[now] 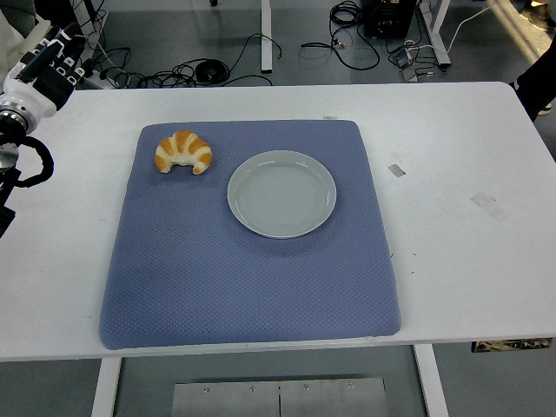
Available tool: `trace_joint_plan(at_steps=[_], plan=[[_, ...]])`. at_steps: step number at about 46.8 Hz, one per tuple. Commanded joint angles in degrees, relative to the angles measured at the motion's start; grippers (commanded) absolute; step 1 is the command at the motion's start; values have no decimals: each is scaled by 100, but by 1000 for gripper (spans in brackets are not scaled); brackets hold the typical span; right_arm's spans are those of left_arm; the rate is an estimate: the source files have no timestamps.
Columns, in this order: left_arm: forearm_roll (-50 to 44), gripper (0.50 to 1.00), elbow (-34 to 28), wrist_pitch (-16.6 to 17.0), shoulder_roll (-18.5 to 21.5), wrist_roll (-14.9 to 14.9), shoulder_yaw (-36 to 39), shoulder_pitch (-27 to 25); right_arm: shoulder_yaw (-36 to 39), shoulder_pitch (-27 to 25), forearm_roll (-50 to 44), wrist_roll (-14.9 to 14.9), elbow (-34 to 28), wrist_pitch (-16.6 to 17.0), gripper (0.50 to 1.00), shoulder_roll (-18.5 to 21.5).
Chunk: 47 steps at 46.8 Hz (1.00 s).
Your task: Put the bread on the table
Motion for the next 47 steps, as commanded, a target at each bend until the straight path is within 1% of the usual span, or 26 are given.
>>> trace_joint_plan(at_steps=[1, 7, 13, 18, 33, 47], plan=[[-3, 981, 23, -89, -106, -2, -4, 28, -2, 0, 0, 1, 0, 0, 1000, 0], [-38, 981, 40, -116, -229, -46, -22, 116, -2, 0, 0, 1, 0, 0, 1000, 0], [-390, 981, 49, -125, -265, -64, -13, 221, -2, 0, 0, 1, 0, 0, 1000, 0], [-425, 981, 58, -116, -388, -72, -13, 221, -2, 0, 0, 1, 0, 0, 1000, 0], [-408, 981, 58, -116, -414, -81, 13, 239, -2, 0, 0, 1, 0, 0, 1000, 0], [-390, 981, 58, -134, -414, -90, 4, 415, 7, 0, 0, 1, 26, 0, 1000, 0]])
